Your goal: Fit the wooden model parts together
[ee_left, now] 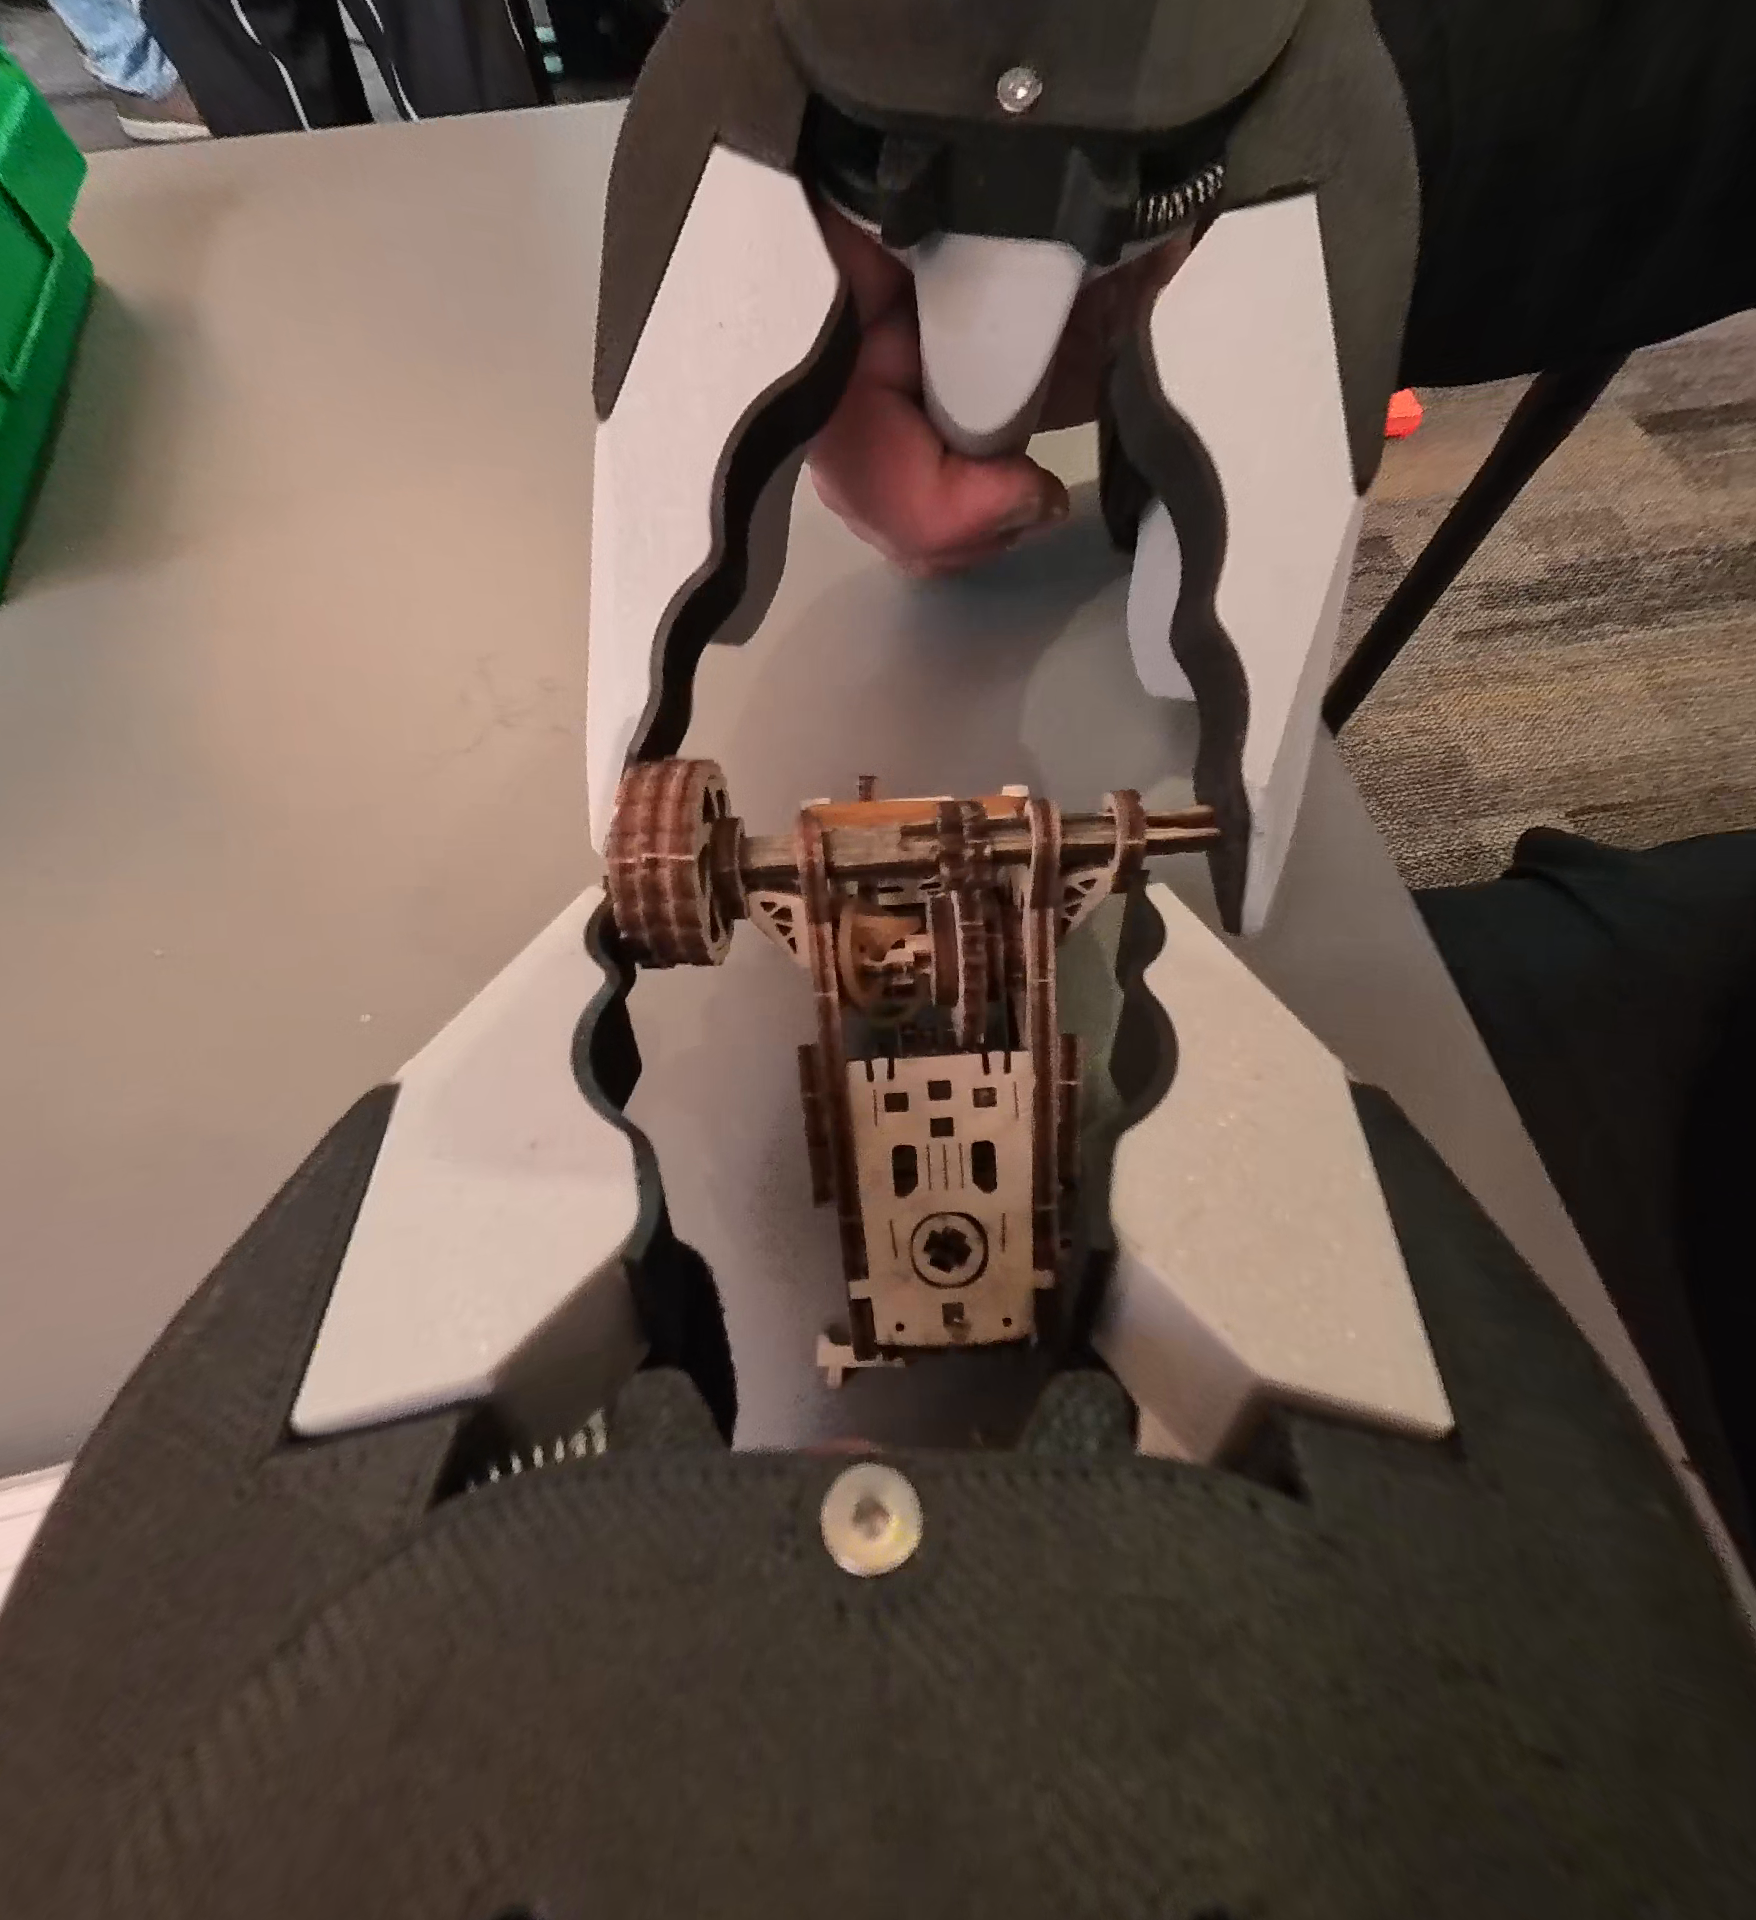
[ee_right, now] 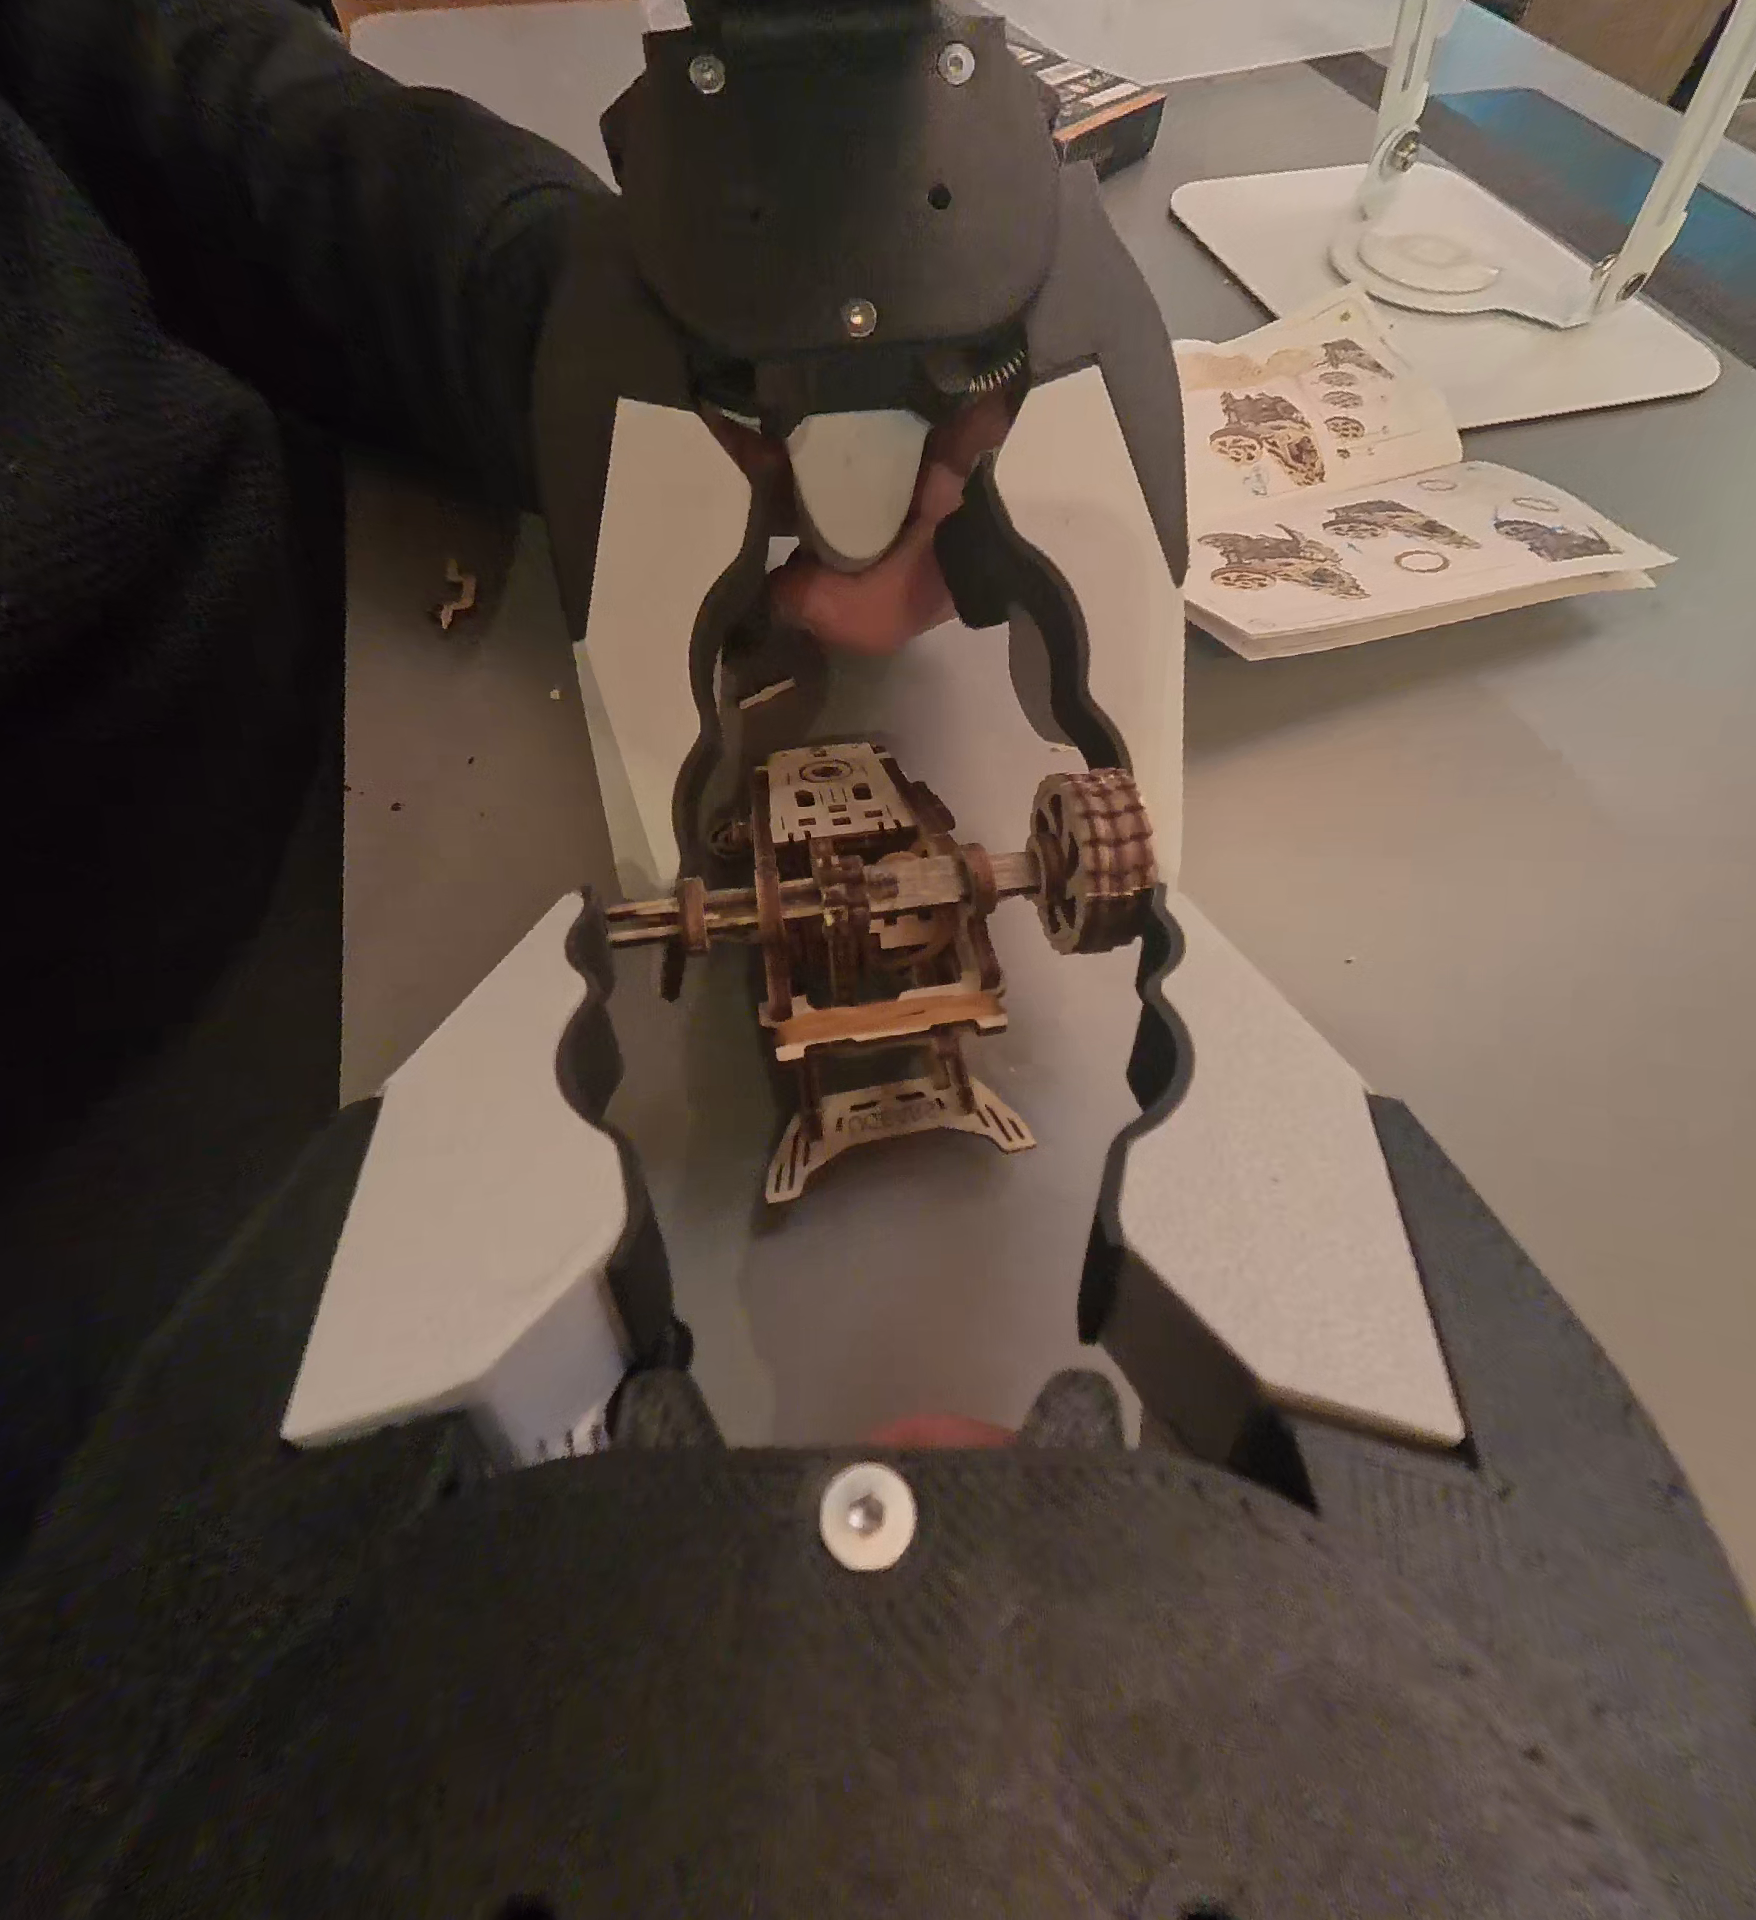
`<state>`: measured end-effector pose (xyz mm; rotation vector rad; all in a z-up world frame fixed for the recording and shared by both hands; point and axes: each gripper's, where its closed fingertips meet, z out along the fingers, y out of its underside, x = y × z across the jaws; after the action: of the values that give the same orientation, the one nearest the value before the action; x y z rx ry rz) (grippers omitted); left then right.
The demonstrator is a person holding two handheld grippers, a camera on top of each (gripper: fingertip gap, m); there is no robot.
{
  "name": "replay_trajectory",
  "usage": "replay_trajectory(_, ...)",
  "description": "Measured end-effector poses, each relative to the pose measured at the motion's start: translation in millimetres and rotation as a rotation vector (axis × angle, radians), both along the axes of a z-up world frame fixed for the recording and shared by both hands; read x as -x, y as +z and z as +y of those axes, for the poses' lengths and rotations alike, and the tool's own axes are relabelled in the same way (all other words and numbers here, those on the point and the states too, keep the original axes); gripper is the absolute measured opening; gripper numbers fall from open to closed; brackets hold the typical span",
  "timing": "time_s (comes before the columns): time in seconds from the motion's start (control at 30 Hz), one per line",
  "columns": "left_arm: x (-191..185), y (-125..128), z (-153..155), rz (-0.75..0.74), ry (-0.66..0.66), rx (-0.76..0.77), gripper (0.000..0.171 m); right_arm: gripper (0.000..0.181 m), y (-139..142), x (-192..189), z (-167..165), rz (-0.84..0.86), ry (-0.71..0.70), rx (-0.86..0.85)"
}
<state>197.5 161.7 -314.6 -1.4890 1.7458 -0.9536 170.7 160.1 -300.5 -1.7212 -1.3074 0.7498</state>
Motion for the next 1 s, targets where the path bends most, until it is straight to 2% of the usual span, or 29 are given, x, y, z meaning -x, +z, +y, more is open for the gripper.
replay_trajectory(0.3, 0.8, -0.7, -1.7, 0.009, -0.012, -0.021, 0.089, 0.097, 0.5, -0.2, -2.3, -0.011, 0.013, -0.017)
replay_trajectory(0.43, 4.3, -1.1, -0.4, 0.035, 0.008, 0.047, 0.091, 0.098, 0.6, -1.1, -1.4, 0.005, -0.014, 0.061)
replay_trajectory(0.53, 16.9, -9.2, 7.5, 0.101, 0.044, 0.037, 0.104, 0.099, 6.5, -6.0, -2.7, 0.042, -0.051, 0.102)
replay_trajectory(0.63, 24.1, -15.3, 1.4, 0.123, 0.031, 0.060, 0.098, 0.101, 11.4, -1.7, -5.5, 0.063, -0.063, 0.109)
replay_trajectory(0.7, 26.8, -21.3, 0.7, 0.145, 0.030, 0.038, 0.070, 0.104, 15.7, 3.0, -3.8, 0.057, -0.073, 0.071)
replay_trajectory(0.77, 27.3, -25.9, -1.4, 0.162, 0.023, 0.025, 0.052, 0.105, 19.4, 5.7, 0.4, 0.038, -0.087, 0.008)
replay_trajectory(0.9, 26.0, -26.3, -1.2, 0.157, 0.039, 0.029, 0.048, 0.108, 13.2, 9.9, -1.9, -0.033, -0.068, -0.076)
replay_trajectory(1.0, 25.7, -26.5, -1.2, 0.151, 0.041, 0.010, 0.048, 0.097, -0.2, 1.5, 0.1, -0.065, -0.101, -0.041)
